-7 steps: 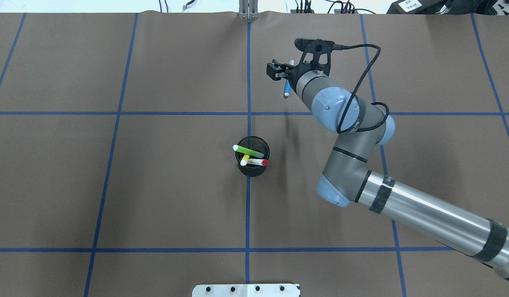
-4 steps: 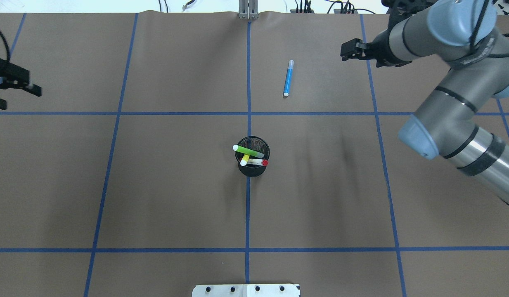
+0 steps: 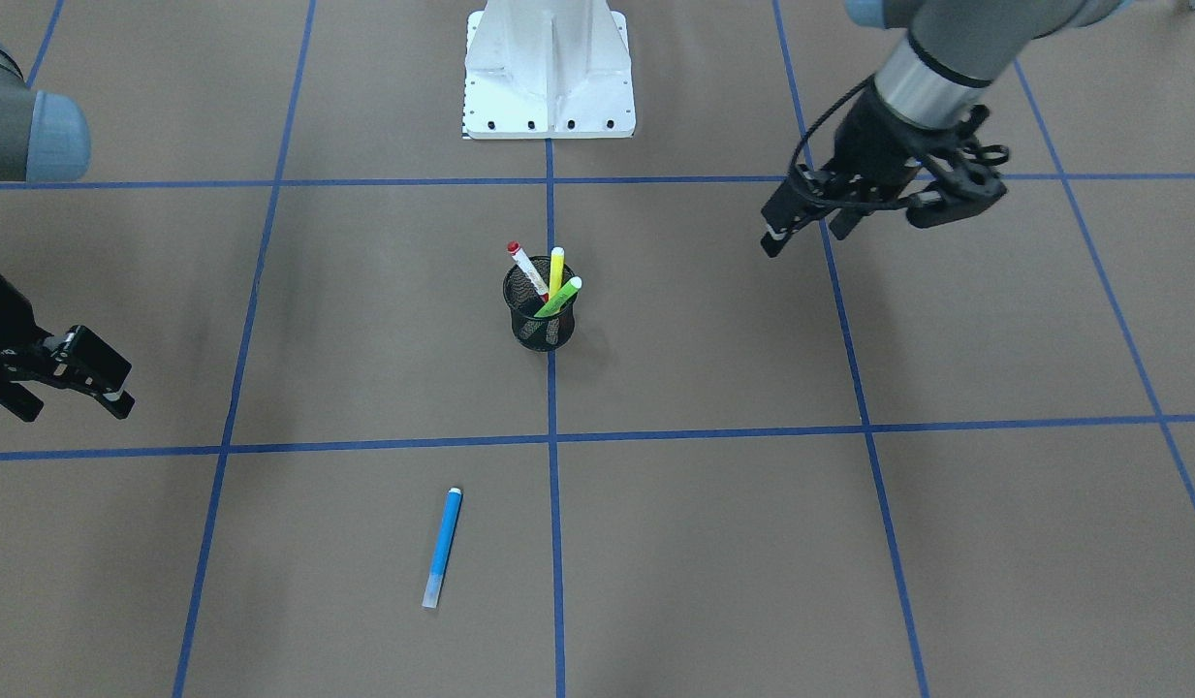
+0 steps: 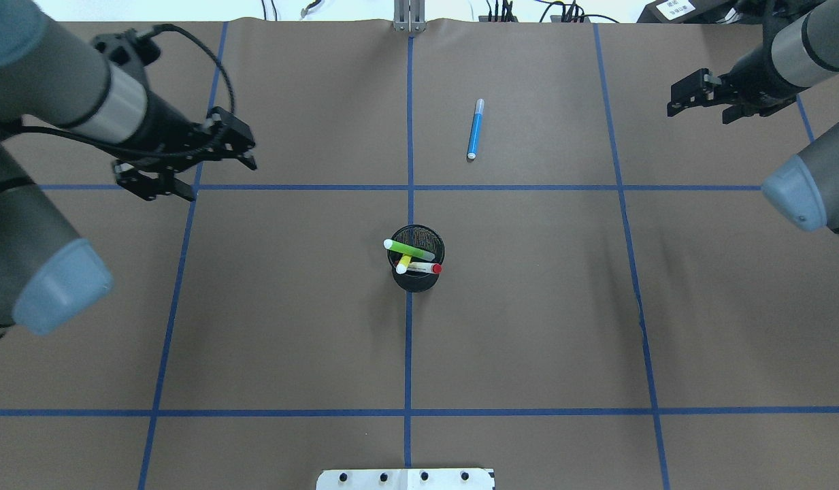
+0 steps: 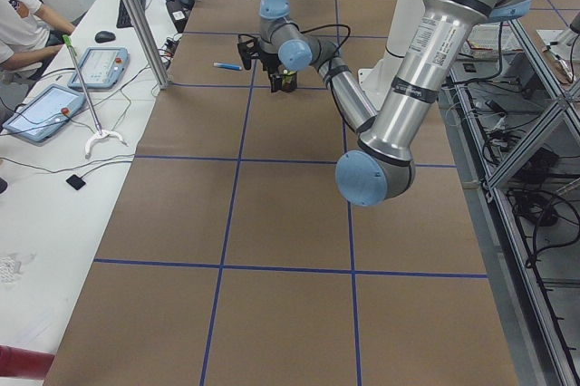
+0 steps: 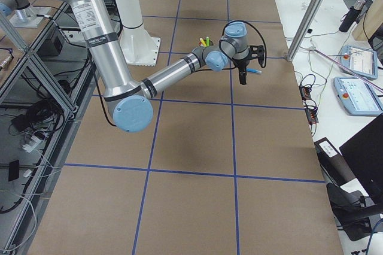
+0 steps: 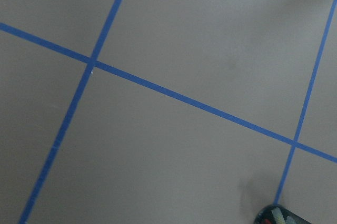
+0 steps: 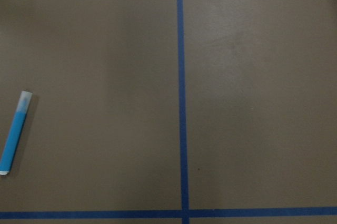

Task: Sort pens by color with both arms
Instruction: 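Retract the right arm while the left gripper reaches to the pen cup, then grasp the red-capped white marker with the left gripper and lift it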

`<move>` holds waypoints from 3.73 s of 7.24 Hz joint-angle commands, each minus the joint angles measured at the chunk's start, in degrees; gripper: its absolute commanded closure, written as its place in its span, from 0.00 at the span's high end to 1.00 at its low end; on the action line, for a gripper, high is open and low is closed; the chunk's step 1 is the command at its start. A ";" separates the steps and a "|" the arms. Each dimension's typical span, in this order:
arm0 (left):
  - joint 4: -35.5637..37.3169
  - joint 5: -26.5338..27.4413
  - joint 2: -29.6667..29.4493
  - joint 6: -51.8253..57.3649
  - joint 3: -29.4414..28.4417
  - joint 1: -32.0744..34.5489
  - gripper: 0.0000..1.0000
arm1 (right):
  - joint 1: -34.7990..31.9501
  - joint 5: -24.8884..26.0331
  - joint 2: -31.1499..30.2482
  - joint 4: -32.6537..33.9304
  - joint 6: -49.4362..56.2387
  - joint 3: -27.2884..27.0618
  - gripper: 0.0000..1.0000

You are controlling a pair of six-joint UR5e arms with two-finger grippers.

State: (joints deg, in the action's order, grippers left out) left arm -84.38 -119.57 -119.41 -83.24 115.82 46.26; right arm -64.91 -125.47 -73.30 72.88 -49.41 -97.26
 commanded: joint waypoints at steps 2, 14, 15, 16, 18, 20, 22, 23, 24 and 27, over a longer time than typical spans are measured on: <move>13.98 18.17 -14.07 -3.32 -2.17 -12.65 1.00 | -6.02 -9.61 -0.79 0.51 8.42 5.14 0.99; 22.42 25.61 -41.70 -3.07 -42.88 -23.66 0.93 | -6.11 -9.71 -1.67 -0.02 8.46 9.98 0.99; 22.42 25.61 -41.69 -3.07 -42.96 -23.67 0.92 | -5.93 -9.62 -1.67 -0.02 8.46 10.25 0.99; 22.42 25.52 -41.26 -3.07 -42.88 -23.75 0.89 | -5.85 -9.62 -1.58 -0.02 8.46 10.43 0.99; 22.42 25.44 -41.08 -3.33 -42.87 -23.93 0.70 | -5.76 -9.62 -1.58 -0.10 8.46 10.43 0.99; 22.60 25.35 -40.99 -3.68 -42.87 -24.19 0.55 | -5.76 -9.62 -1.50 -0.19 8.37 10.25 0.99; 22.68 25.35 -40.99 -4.47 -42.88 -24.28 0.40 | -5.85 -9.62 -1.50 -0.19 8.20 9.82 0.99; 22.95 25.35 -40.99 -4.65 -42.88 -24.28 0.24 | -5.85 -9.71 -1.50 -0.19 8.19 9.73 0.99; 23.04 25.35 -40.90 -5.00 -42.88 -24.28 0.00 | -5.85 -9.71 -1.50 -0.19 7.93 9.38 0.99; 28.54 25.00 -41.78 -4.83 -37.21 -24.02 0.00 | -5.85 -9.71 -1.32 -0.19 7.84 8.94 0.99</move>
State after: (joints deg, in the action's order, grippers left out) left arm -58.77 -94.45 -160.96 -88.19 74.76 22.11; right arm -70.75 -135.17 -74.68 72.68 -41.50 -88.09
